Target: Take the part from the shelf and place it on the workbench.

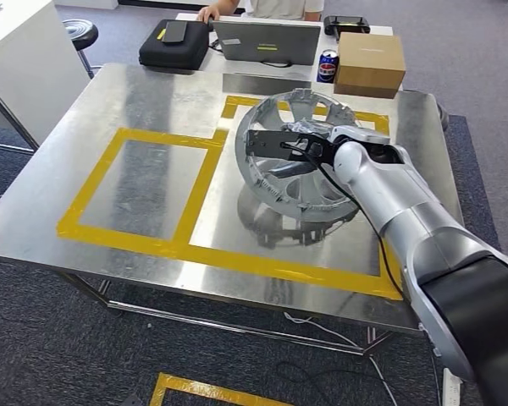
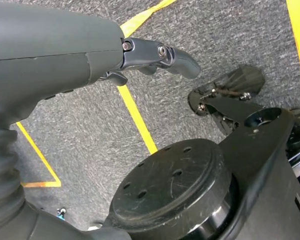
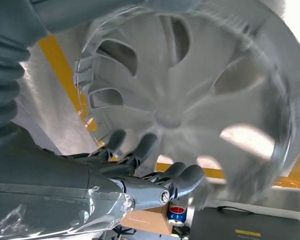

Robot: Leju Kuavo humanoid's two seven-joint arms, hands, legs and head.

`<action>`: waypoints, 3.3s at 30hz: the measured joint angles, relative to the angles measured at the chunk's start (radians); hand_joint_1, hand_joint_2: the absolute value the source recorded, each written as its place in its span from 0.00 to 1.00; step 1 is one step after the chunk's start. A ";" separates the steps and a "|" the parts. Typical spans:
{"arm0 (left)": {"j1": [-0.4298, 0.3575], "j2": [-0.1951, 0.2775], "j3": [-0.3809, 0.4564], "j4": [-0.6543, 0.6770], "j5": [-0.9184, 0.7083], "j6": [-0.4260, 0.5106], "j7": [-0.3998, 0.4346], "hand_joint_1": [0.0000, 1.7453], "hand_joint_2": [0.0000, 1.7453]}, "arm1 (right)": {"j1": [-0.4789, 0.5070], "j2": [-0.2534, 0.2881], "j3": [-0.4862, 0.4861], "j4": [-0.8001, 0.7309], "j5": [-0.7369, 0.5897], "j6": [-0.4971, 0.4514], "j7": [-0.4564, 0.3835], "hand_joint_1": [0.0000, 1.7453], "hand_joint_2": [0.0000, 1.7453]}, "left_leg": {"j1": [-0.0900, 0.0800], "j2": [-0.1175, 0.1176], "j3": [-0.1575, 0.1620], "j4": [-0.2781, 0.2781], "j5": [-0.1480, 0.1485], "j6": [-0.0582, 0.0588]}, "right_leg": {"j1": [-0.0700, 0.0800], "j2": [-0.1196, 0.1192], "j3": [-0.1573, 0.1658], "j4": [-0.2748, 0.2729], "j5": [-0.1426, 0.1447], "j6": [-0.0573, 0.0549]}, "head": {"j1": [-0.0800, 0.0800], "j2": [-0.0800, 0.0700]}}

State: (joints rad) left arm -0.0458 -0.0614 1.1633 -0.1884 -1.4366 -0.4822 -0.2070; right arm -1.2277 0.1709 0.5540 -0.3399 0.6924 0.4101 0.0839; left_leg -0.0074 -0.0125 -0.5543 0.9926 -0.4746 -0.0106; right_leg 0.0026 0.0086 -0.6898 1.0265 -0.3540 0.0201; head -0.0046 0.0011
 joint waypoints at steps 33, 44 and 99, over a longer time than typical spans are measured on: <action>0.008 0.014 0.000 0.000 0.033 0.190 -0.143 0.00 0.00 | 0.052 -0.078 0.029 -0.116 -0.019 -0.413 -0.113 0.00 0.00 | 0.000 0.000 0.000 0.000 0.000 0.000 | 0.001 0.000 0.000 0.000 0.000 0.000 | 0.000 0.000; 0.031 0.021 0.025 0.000 0.071 0.235 -0.220 0.00 0.00 | 0.190 -0.411 -0.021 -0.634 0.171 -0.702 -0.037 0.00 0.00 | 0.000 -0.001 0.002 0.000 -0.004 0.003 | 0.001 -0.001 0.003 -0.003 -0.002 0.002 | 0.000 0.000; 0.033 -0.072 -0.002 0.001 -0.096 0.144 -0.107 0.00 0.00 | 1.228 -0.016 -1.324 0.060 0.154 -0.453 0.002 0.00 0.00 | 0.014 0.014 0.047 -0.030 -0.001 0.024 | 0.001 0.001 0.001 0.109 -0.122 0.027 | 0.010 0.000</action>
State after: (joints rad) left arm -0.0133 -0.1332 1.1611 -0.1873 -1.5326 -0.3380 -0.3141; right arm 0.0007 0.1552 -0.7700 -0.2794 0.8459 -0.0430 0.0855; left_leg 0.0068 0.0014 -0.5078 0.9622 -0.4756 0.0137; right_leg 0.0032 0.0095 -0.6893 1.1359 -0.4758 0.0476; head 0.0050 0.0011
